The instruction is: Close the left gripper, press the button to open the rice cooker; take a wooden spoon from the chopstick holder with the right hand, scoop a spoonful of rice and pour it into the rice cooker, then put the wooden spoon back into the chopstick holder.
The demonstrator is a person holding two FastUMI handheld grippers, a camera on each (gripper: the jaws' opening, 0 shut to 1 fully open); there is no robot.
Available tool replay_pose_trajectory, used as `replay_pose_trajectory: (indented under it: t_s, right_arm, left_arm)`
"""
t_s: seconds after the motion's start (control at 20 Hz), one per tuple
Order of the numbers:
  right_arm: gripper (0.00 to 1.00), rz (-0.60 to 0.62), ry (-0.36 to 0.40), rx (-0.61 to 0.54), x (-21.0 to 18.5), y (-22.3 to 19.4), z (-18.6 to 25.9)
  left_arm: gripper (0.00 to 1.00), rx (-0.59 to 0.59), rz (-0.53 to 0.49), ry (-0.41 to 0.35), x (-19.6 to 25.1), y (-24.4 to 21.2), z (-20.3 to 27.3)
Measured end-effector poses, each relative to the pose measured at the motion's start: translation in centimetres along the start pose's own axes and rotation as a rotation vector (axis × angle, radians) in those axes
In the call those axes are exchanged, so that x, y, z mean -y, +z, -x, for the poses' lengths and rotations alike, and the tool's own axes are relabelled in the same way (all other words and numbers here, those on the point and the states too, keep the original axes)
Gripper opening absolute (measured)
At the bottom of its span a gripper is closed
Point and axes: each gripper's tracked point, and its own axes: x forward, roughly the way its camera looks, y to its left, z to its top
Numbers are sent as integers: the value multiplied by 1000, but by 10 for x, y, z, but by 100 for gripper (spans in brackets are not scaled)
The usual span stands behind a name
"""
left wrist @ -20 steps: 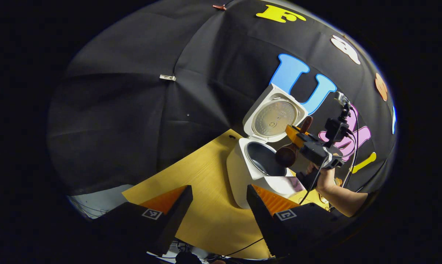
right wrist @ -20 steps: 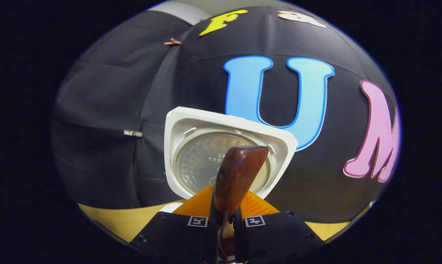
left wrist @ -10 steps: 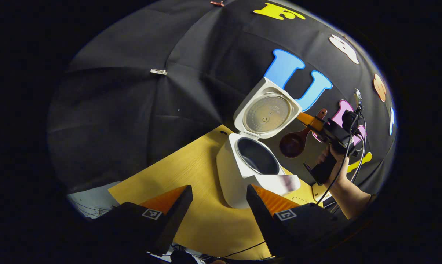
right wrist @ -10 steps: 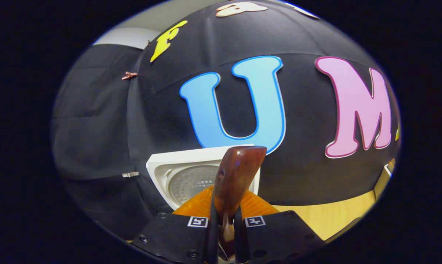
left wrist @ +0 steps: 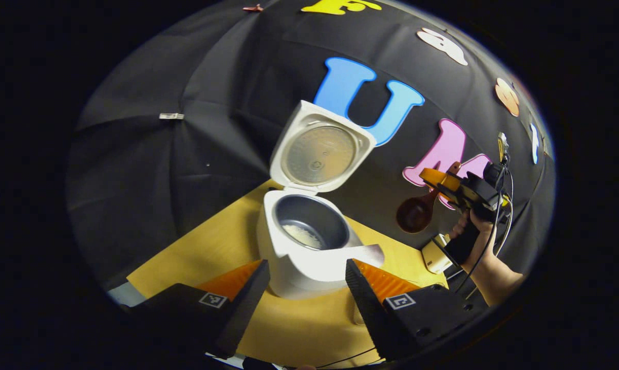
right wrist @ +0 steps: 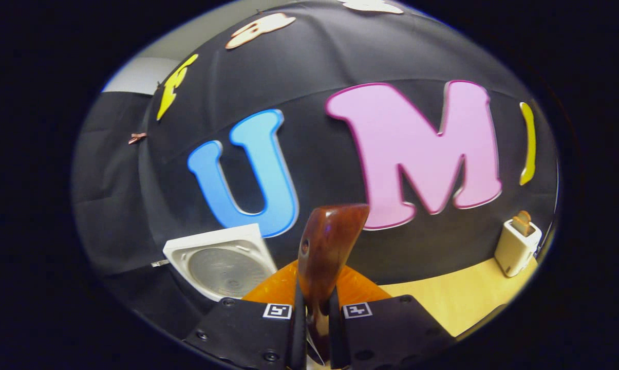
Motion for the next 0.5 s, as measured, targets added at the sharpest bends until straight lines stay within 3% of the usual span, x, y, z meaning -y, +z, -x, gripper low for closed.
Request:
replay_pose_trajectory:
  t_s: [0.35, 0.4, 0.5]
  right_arm:
    - [21, -36, -201, 0, 158, 19, 51]
    - [21, -38, -232, 0, 184, 20, 56]
    - [21, -45, -294, -5, 227, 18, 73]
  left_arm:
    - [96, -26, -60, -19, 62, -13, -19]
    - [92, -32, -63, -17, 69, -15, -22]
    - [96, -40, -72, -10, 78, -22, -25]
